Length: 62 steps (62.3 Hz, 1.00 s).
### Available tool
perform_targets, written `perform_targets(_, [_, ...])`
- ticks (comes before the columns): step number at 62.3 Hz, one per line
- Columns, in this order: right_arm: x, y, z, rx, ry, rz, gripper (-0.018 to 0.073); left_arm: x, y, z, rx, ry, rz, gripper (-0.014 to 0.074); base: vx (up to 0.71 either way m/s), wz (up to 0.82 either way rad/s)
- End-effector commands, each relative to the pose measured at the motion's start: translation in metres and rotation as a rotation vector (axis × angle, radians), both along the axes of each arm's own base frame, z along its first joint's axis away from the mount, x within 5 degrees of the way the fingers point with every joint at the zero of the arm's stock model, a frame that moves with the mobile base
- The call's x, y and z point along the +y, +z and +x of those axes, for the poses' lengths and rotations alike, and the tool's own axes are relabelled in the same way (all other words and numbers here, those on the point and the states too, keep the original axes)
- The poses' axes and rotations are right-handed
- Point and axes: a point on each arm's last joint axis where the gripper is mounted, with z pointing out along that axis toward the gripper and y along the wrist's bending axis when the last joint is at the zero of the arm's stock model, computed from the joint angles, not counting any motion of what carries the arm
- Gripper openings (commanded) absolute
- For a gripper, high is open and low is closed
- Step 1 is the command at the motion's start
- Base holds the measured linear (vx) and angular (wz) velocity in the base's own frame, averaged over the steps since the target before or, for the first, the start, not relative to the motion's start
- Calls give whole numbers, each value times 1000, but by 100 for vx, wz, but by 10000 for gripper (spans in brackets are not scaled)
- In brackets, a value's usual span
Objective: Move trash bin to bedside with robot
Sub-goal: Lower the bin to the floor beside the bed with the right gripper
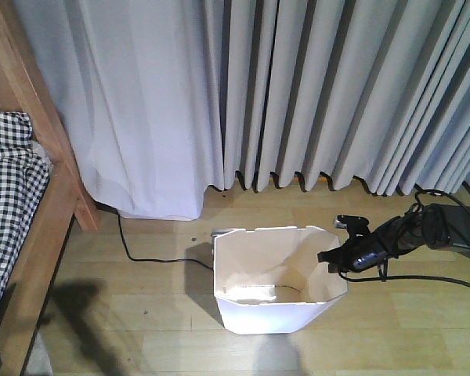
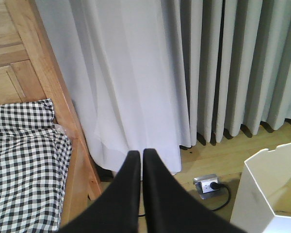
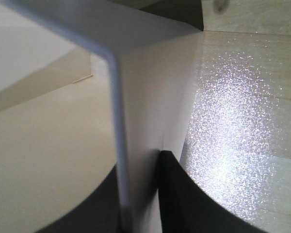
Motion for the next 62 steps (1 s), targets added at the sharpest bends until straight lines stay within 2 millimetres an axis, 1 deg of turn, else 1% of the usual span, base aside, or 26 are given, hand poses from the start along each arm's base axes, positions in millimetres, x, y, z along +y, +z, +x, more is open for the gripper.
perform_targets(1, [4, 38, 29, -60, -38, 93, 92, 0, 1, 1, -71, 1, -9, -7, 0, 0])
perform_targets(20, [3, 38, 29, -70, -29, 85, 188, 0, 1, 1, -71, 1, -9, -7, 0, 0])
perform_targets(37, [2, 38, 29, -68, -27, 86, 305, 0, 1, 1, -71, 1, -9, -7, 0, 0])
perform_targets(53, [1, 38, 28, -61, -17, 84, 371, 0, 1, 1, -71, 1, -9, -7, 0, 0])
perform_targets(62, [1, 38, 27, -49, -29, 91, 432, 0, 1, 1, -71, 1, -9, -7, 0, 0])
